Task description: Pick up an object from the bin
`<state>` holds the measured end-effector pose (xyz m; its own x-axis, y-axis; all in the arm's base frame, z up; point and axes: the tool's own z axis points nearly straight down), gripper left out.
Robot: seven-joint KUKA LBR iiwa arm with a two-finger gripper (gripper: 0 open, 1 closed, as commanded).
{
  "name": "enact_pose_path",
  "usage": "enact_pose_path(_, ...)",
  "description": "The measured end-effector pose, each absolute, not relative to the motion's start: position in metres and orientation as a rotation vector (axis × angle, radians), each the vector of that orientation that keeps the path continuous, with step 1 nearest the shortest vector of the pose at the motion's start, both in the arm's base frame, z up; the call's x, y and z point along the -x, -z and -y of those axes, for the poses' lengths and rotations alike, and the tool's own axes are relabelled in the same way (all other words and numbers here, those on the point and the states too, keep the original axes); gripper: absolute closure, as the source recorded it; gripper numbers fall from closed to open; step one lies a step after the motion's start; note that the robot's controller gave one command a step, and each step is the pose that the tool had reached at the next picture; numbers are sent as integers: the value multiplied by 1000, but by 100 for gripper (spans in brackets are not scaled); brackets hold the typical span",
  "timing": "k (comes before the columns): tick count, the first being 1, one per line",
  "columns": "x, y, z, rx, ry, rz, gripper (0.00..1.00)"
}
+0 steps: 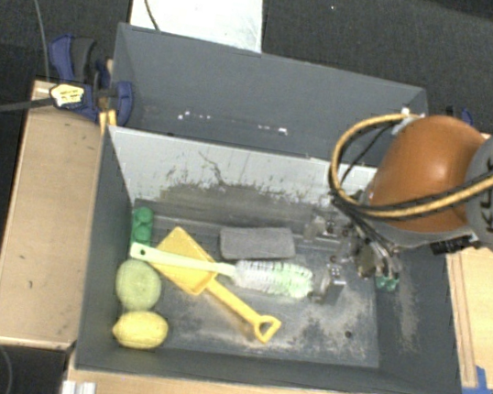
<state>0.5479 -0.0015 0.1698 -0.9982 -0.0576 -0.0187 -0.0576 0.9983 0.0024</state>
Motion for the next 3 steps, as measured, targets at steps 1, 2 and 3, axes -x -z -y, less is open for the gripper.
enact_pose_path(1, -575, -236, 1, 219, -2, -3108, 0)
enact_pose_path(2, -579, -139, 28, -22, -8, -3124, 0)
enact_pose_path(3, -570, -223, 23, 103, -4, -3105, 0)
